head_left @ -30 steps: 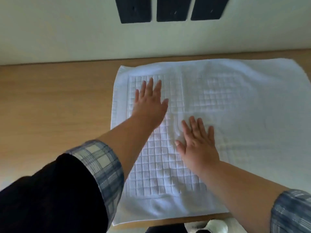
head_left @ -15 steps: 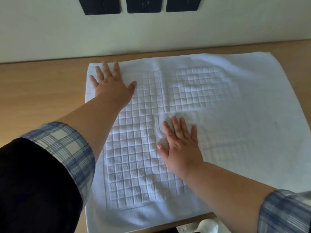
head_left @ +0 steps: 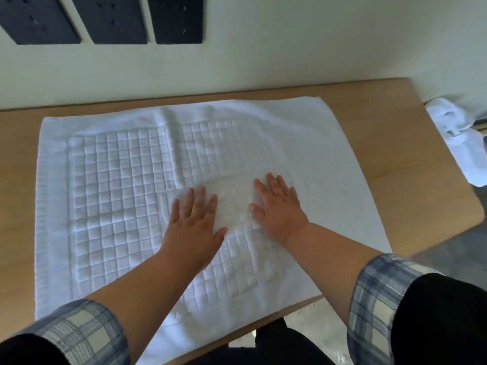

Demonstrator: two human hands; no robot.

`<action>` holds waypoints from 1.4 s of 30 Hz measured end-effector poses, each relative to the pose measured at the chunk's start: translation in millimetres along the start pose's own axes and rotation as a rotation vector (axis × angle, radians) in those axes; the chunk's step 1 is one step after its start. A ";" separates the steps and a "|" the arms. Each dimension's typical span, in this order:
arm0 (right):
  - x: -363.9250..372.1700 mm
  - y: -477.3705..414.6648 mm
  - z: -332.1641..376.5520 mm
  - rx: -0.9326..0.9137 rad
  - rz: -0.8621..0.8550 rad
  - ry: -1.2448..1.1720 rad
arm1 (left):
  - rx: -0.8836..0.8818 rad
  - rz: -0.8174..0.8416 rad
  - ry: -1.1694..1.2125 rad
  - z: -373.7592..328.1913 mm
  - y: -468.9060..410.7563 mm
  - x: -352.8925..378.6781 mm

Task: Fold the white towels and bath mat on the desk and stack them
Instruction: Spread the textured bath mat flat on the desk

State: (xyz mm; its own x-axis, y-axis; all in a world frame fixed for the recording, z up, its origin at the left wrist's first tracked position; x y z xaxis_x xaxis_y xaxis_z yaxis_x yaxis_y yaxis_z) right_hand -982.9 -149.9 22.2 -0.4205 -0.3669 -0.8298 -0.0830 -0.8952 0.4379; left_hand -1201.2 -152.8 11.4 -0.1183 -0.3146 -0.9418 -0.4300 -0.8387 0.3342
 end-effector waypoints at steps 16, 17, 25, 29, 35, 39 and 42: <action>-83.3 -30.3 -198.0 -0.205 0.064 0.130 | -0.073 0.074 0.005 -218.2 -68.8 -14.8; -90.9 -34.5 -211.5 -0.213 0.066 0.133 | -0.086 0.085 0.008 -234.8 -73.3 -15.6; -142.3 -82.6 -241.6 -0.244 0.038 -0.015 | -0.024 0.121 -0.003 -338.7 -94.1 -17.1; -172.2 -132.6 -217.5 -0.254 -0.016 -0.037 | 0.020 0.110 0.018 -364.2 -107.4 -25.6; -196.9 -200.6 -202.6 -0.181 0.064 0.113 | 0.092 0.114 0.004 -390.2 -108.9 -27.2; -202.4 -219.5 -217.4 -0.079 0.000 0.104 | 0.101 0.155 -0.002 -395.8 -99.1 -19.8; -197.7 -214.8 -210.1 -0.264 -0.066 0.094 | 0.093 0.166 -0.013 -398.8 -100.6 -20.3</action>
State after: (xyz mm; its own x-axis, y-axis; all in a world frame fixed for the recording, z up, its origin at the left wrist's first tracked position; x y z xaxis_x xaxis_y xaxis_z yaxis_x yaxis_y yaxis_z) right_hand -692.1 61.8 19.5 -0.3349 -0.3166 -0.8875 0.1355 -0.9483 0.2871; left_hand -798.6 -239.2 11.3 -0.2058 -0.4386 -0.8748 -0.4841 -0.7312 0.4806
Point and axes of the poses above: each hand's wrist, its own y-axis away from the middle knuckle, its own x-axis out of the palm, z = x × y, the point moved 4 cm from there along -y, towards the middle knuckle, and after that the axes turned 11 degrees about -y, right-handed, at the moved point
